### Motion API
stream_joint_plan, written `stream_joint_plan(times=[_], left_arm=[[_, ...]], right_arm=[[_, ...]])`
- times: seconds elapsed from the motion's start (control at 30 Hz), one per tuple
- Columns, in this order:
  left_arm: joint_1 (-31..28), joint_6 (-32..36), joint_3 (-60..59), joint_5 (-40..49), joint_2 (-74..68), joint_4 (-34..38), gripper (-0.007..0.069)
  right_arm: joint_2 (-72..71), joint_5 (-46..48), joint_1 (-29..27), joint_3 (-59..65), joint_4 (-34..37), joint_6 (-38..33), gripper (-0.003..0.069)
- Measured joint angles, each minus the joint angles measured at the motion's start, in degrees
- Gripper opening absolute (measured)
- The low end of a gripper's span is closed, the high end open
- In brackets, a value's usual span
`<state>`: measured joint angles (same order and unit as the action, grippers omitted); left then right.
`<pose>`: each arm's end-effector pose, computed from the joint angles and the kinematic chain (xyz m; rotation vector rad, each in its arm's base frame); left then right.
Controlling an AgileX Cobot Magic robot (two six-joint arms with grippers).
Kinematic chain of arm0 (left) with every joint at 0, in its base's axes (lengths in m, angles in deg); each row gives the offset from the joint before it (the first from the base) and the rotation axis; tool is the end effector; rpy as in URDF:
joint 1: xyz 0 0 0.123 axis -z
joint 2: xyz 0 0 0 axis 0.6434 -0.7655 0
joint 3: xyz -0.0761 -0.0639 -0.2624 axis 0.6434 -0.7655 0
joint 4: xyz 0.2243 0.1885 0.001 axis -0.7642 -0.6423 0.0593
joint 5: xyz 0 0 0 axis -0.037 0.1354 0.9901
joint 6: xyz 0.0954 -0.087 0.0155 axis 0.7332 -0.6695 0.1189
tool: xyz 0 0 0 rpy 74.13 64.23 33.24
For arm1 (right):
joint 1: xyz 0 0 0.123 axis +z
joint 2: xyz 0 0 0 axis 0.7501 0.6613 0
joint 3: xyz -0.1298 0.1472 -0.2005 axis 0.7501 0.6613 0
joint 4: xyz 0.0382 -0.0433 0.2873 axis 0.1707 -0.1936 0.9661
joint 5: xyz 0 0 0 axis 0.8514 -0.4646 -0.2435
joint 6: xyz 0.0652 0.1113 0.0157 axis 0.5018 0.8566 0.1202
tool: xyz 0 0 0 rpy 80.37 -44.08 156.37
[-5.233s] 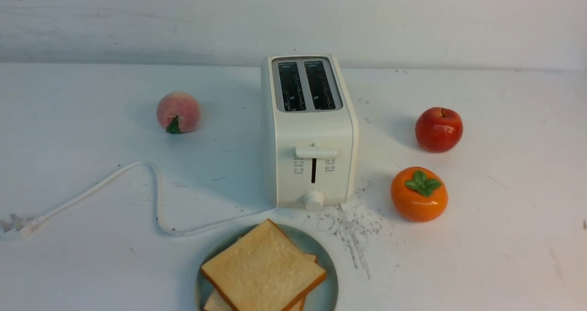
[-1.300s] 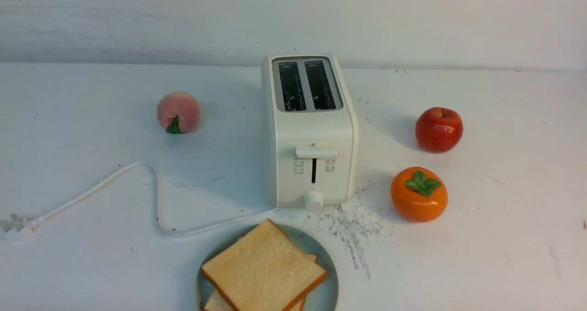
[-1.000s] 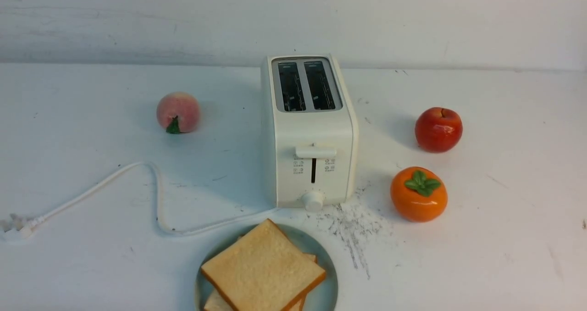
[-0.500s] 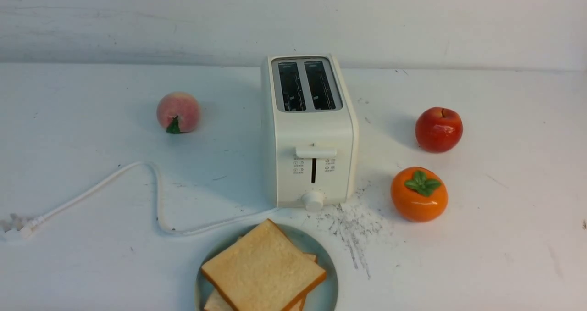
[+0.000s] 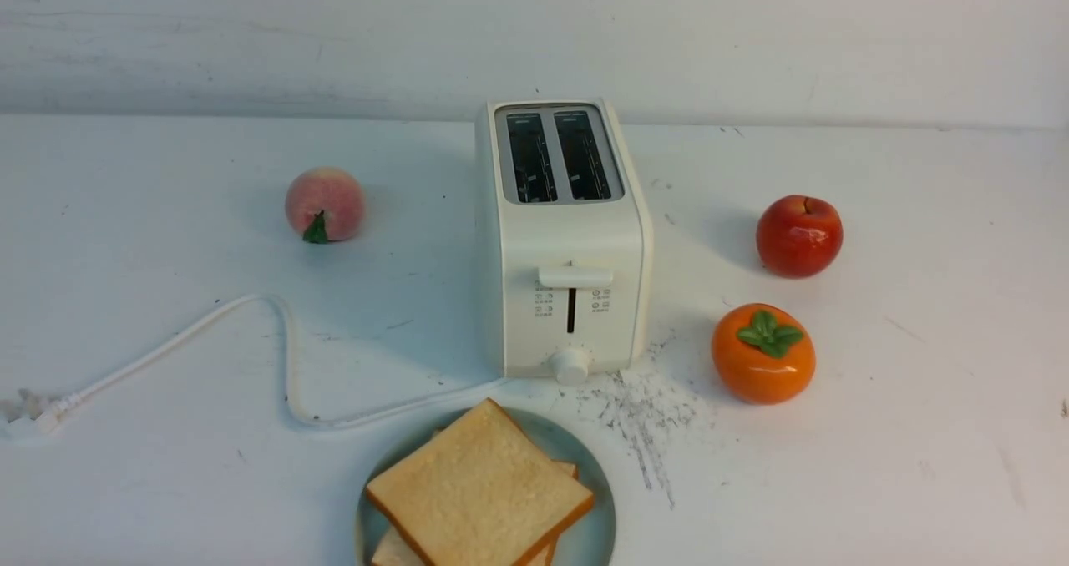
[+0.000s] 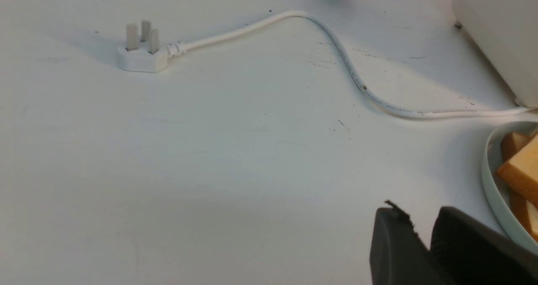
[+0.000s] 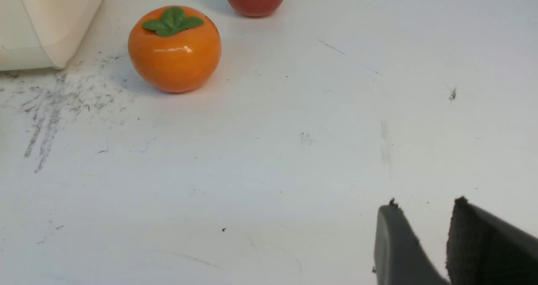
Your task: Take toasted bread from bread machine on white table place on plate.
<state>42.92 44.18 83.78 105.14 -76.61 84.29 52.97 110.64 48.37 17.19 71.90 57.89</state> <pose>0.1354 -0.0081 0.1553 -0.2446 1.8852 -0.2593 0.1353 0.0005 0.1623 -0.0129 1.8816 -0.0028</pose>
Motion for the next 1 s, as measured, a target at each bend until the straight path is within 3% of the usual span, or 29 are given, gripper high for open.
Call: stream_joint_plan(times=[1.0], left_arm=[[0.00,0.00,0.00,0.00,0.00,0.00,0.0143]], right_arm=[[0.00,0.00,0.00,0.00,-0.05,0.00,0.0235]])
